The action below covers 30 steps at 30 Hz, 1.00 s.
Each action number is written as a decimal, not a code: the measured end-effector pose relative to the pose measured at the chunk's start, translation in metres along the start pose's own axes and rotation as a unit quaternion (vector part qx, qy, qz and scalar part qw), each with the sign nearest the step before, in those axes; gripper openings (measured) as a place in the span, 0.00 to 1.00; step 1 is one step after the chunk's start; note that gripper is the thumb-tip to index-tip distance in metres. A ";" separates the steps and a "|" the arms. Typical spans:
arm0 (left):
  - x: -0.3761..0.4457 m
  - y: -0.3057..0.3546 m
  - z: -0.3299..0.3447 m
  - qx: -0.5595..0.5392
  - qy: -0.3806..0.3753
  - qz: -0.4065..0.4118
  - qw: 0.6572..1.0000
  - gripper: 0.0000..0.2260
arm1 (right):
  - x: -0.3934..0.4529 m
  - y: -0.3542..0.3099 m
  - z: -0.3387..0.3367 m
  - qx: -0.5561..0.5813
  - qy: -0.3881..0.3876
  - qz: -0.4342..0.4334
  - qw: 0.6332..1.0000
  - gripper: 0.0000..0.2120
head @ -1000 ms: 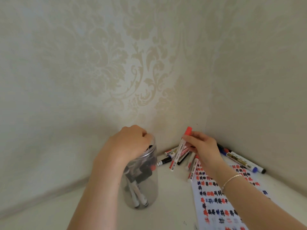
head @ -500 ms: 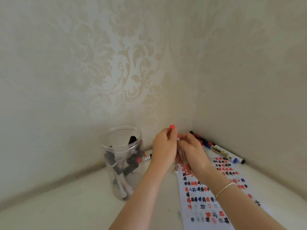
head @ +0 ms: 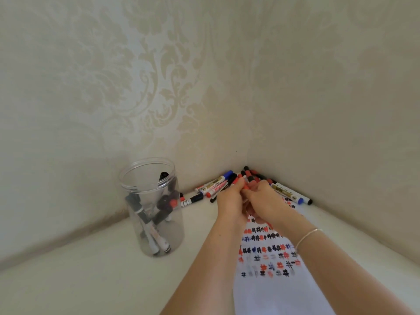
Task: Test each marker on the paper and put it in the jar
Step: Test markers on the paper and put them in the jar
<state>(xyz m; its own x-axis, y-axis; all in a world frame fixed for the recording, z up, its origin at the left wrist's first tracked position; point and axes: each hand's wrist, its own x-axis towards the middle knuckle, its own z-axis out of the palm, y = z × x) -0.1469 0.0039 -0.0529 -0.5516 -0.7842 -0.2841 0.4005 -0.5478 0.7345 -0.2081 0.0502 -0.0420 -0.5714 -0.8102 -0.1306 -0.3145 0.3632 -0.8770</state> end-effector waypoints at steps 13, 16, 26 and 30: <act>-0.001 0.006 -0.048 0.780 -0.132 0.285 0.541 0.10 | -0.004 0.005 -0.062 -0.191 -0.063 -0.064 0.977 0.10; -0.004 0.000 -0.059 0.770 -0.110 0.284 0.561 0.12 | 0.002 0.013 -0.064 0.253 -0.102 -0.001 0.962 0.22; -0.023 -0.002 -0.028 0.605 -0.052 0.205 0.768 0.14 | 0.003 0.008 0.000 0.253 0.079 0.013 0.964 0.10; -0.036 0.005 -0.020 0.419 -0.111 0.031 0.900 0.15 | 0.004 0.000 0.002 0.252 0.055 -0.073 0.963 0.15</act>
<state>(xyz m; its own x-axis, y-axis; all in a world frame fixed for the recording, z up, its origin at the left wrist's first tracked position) -0.1102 0.0231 -0.0516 -0.7177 -0.6765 -0.1651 -0.2067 -0.0195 0.9782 -0.2086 0.0463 -0.0431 -0.6342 -0.7723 0.0359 -0.0045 -0.0427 -0.9991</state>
